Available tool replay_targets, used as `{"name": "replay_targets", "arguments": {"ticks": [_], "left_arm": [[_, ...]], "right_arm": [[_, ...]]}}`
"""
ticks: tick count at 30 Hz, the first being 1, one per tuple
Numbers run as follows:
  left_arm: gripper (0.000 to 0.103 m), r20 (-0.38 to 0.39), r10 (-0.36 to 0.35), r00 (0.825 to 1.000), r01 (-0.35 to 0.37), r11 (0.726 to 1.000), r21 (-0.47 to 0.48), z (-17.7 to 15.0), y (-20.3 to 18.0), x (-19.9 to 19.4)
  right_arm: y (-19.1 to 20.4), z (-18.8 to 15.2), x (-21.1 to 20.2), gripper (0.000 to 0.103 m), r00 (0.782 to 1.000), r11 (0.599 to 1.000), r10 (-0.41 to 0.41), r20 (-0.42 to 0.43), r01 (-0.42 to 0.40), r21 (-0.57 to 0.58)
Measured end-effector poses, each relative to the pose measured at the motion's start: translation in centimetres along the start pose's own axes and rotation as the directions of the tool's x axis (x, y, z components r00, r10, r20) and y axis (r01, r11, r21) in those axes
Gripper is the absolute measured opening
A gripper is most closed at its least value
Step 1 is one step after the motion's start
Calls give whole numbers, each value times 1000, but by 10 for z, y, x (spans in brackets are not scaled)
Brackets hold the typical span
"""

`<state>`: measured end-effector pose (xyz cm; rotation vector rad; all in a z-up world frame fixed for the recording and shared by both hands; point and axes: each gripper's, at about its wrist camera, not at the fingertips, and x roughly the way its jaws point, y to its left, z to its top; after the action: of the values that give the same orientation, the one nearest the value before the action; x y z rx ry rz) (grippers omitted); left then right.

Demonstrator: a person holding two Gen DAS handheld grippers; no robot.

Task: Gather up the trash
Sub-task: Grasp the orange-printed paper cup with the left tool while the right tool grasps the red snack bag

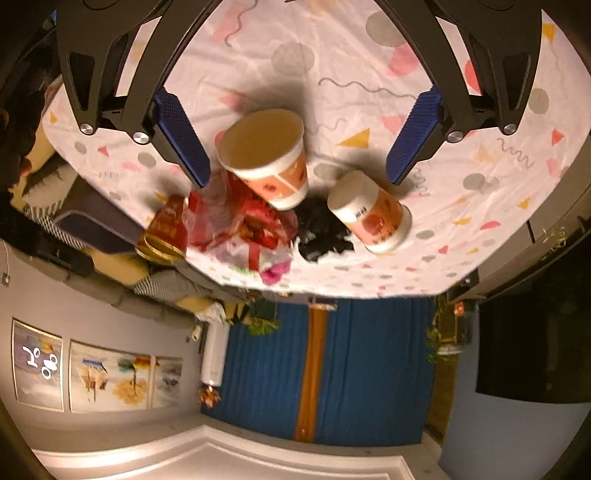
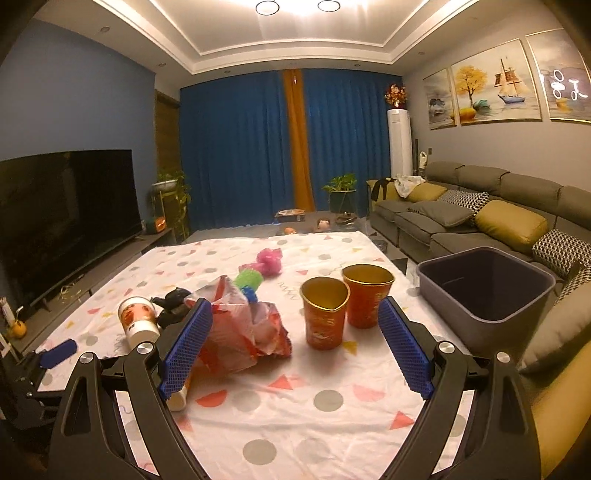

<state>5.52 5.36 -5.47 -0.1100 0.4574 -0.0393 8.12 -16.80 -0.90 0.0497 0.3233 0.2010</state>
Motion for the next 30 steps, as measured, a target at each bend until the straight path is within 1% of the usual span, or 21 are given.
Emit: {"name": "replay_targets", "arguments": {"ticks": [2, 6, 8, 9, 11, 13, 16, 18, 20, 21, 22, 24, 28, 30], "left_arm": [[83, -41, -7, 999, 8, 1000, 19, -3, -2, 7], [74, -95, -10, 995, 13, 999, 34, -8, -4, 18], [64, -119, -10, 993, 14, 999, 35, -8, -4, 25], [63, -132, -5, 991, 10, 999, 38, -8, -4, 28], [55, -157, 4, 988, 3, 999, 43, -8, -4, 35], [50, -184, 3, 983, 4, 999, 34, -8, -3, 41], [34, -216, -20, 976, 23, 1000, 10, -8, 0, 50], [24, -218, -25, 976, 27, 1000, 4, -7, 1, 53], [10, -221, -24, 975, 24, 1000, -4, -7, 2, 56], [7, -222, -24, 975, 23, 1000, -11, -7, 4, 57], [2, -220, -30, 975, 26, 999, -21, -7, 5, 57], [2, -209, -42, 977, 36, 999, -36, -8, 8, 55], [2, -176, -47, 983, 41, 999, -36, -5, 12, 44], [2, -164, -49, 985, 43, 998, -42, -5, 15, 37]], "right_arm": [[2, -1, 2, 88, 1000, 1000, 1, -4, -1, -6], [6, -3, 9, 88, 1000, 1000, 4, -18, -4, -9], [9, -4, 12, 88, 1000, 1000, 8, -27, -9, -12], [10, -4, 14, 88, 999, 1000, 11, -31, -12, -14], [13, -5, 18, 88, 999, 1000, 16, -40, -17, -18], [17, -6, 24, 88, 998, 999, 24, -52, -25, -22], [23, -7, 34, 88, 997, 999, 36, -70, -38, -25], [26, -7, 40, 88, 996, 999, 43, -81, -46, -25], [30, -6, 48, 88, 994, 998, 52, -93, -54, -24], [31, -6, 51, 88, 994, 998, 54, -96, -57, -25], [33, -6, 55, 88, 993, 998, 57, -101, -60, -25], [37, -6, 61, 88, 992, 998, 61, -108, -64, -28], [42, -7, 73, 88, 990, 997, 65, -125, -69, -31], [44, -7, 80, 85, 989, 997, 66, -134, -70, -27]]}}
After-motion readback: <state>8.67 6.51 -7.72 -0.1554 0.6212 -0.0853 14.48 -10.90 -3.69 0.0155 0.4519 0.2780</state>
